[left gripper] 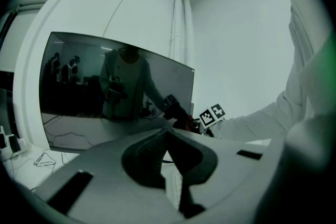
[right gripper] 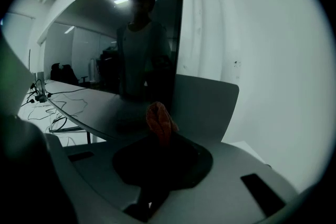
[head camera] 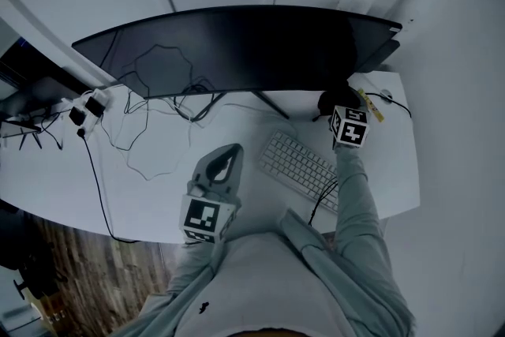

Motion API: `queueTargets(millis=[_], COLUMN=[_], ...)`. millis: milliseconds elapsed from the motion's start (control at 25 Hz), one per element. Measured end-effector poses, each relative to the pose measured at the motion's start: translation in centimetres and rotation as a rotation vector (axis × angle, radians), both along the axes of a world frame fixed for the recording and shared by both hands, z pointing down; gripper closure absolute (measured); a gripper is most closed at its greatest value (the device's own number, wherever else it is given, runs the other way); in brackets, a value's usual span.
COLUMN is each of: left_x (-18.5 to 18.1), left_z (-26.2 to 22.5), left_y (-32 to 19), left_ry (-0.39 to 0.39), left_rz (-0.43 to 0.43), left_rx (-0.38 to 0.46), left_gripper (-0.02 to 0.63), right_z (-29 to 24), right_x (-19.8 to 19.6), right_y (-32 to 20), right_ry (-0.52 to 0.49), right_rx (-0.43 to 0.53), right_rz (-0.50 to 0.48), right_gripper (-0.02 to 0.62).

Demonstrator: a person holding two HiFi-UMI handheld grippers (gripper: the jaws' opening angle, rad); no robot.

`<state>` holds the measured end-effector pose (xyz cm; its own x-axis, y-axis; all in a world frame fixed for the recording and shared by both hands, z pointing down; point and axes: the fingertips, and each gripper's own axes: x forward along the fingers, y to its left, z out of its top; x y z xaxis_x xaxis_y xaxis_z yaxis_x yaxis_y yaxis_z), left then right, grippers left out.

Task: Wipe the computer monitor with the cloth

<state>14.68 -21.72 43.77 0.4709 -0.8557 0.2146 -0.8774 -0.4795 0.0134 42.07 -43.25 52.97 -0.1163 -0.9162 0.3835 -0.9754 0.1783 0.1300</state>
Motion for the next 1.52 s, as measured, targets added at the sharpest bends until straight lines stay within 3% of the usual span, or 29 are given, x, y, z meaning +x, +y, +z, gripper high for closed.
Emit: queueTargets(millis=[1040, 1280, 1520], left_x=[2.8, 3.1, 2.5], left_z=[-4.1, -4.5, -4.5], left_y=[4.2, 4.6, 4.9], left_ry=[0.02, 0.034, 0.037], left_rz=[0.028, 0.033, 0.028], left_rx=[0.111, 0.119, 0.125], left_gripper=[0.586, 0.586, 0.586], right_z=[-25.8, -29.5, -29.9], right_x=[-0.2, -0.5, -0.6], right_y=[2.7, 2.9, 2.8], right_ry=[-0.047, -0.041, -0.037], right_rx=[0.514, 0.568, 0.572], right_rz=[-0.068, -0.07, -0.056], right_gripper=[0.56, 0.56, 0.56])
